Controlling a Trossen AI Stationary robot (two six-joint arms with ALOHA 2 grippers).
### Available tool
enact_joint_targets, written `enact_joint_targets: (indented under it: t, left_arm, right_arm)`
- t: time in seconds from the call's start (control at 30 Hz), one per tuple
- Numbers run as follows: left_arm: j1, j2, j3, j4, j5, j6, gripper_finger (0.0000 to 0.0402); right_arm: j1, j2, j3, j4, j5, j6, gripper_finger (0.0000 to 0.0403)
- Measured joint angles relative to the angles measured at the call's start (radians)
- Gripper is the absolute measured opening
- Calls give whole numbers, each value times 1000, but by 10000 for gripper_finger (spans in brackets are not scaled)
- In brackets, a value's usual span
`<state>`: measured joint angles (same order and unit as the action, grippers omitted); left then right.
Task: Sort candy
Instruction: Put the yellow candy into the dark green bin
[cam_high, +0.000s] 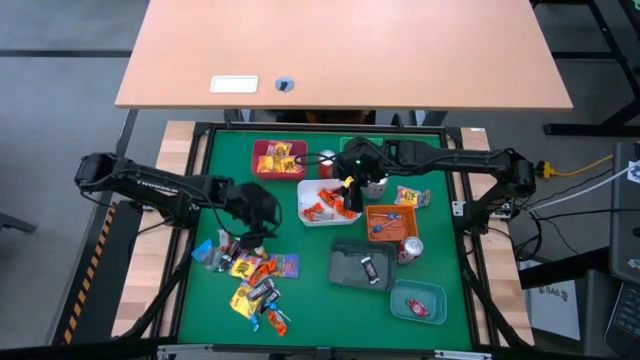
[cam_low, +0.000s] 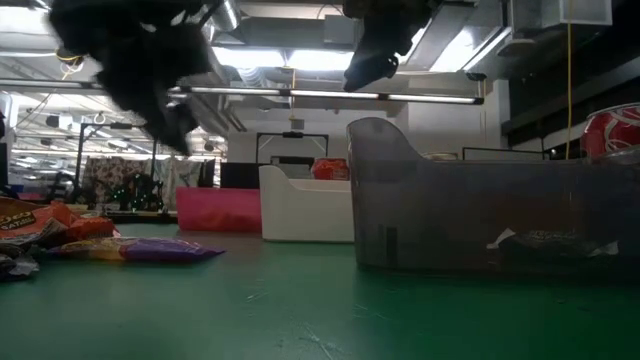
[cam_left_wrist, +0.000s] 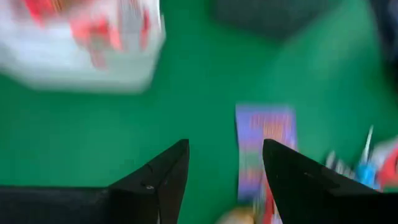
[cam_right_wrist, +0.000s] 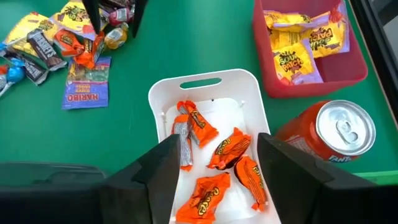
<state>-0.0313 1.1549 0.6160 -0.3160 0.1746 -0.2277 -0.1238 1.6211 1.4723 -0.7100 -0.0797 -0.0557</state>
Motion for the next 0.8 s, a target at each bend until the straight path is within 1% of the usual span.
enact_joint_targets:
  t: [0.07,0.17,0.27,0.33,0.43,0.7,0.8]
  left_arm:
    - [-25,0,0,-82,-1,19,194]
    - [-70,0,0,-147,-10,43,194]
    - [-118,5,0,-175,-64,93,194]
    - [-149,5,-6,-167,-101,132,194]
    - [-184,5,-16,-161,-113,181,194]
    - [-245,5,-57,-158,-116,185,194]
    - [-256,5,-88,-121,-145,185,194]
  right_arm:
    - [0,0,0,-1,-2,1,213]
    - [0,0,0,1,-10,1,214]
    - [0,0,0,1,-10,1,214]
    - [0,0,0,1,-11,2,214]
    - [0,0,0,2,-11,1,214]
    - [0,0,0,2,-11,2,214]
    - [0,0,0,2,-11,1,214]
